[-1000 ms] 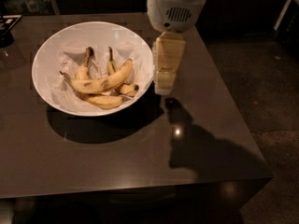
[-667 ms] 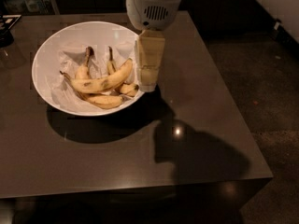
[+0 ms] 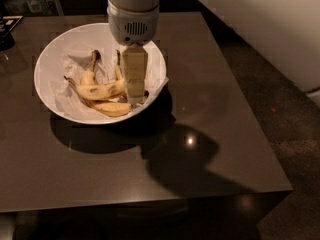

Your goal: Pick banana from white bowl

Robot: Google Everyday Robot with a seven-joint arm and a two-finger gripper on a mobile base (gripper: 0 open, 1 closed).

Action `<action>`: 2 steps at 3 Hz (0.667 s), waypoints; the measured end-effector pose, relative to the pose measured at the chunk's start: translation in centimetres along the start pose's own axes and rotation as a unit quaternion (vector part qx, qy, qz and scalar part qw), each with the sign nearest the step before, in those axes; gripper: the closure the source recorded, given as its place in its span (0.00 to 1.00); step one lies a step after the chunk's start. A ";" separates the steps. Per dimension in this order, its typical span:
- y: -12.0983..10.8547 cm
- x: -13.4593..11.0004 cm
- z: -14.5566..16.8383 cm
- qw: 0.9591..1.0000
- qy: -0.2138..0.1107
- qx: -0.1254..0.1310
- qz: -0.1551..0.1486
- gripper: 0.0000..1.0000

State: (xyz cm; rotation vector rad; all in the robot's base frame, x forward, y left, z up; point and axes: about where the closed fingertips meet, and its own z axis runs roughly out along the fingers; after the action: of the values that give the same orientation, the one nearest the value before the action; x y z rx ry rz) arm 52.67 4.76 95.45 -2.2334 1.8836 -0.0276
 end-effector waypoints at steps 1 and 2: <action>-0.7 -1.0 2.0 1.000 0.009 -0.019 -0.009 0.22; -1.6 -2.0 3.4 0.999 0.016 -0.030 -0.014 0.31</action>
Offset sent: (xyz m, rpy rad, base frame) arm 0.0141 0.0244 -0.0441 -0.1384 0.1336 0.0406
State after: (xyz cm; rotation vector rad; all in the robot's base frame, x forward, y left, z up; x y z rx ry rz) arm 54.38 7.45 92.63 -2.3115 1.8930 -0.0123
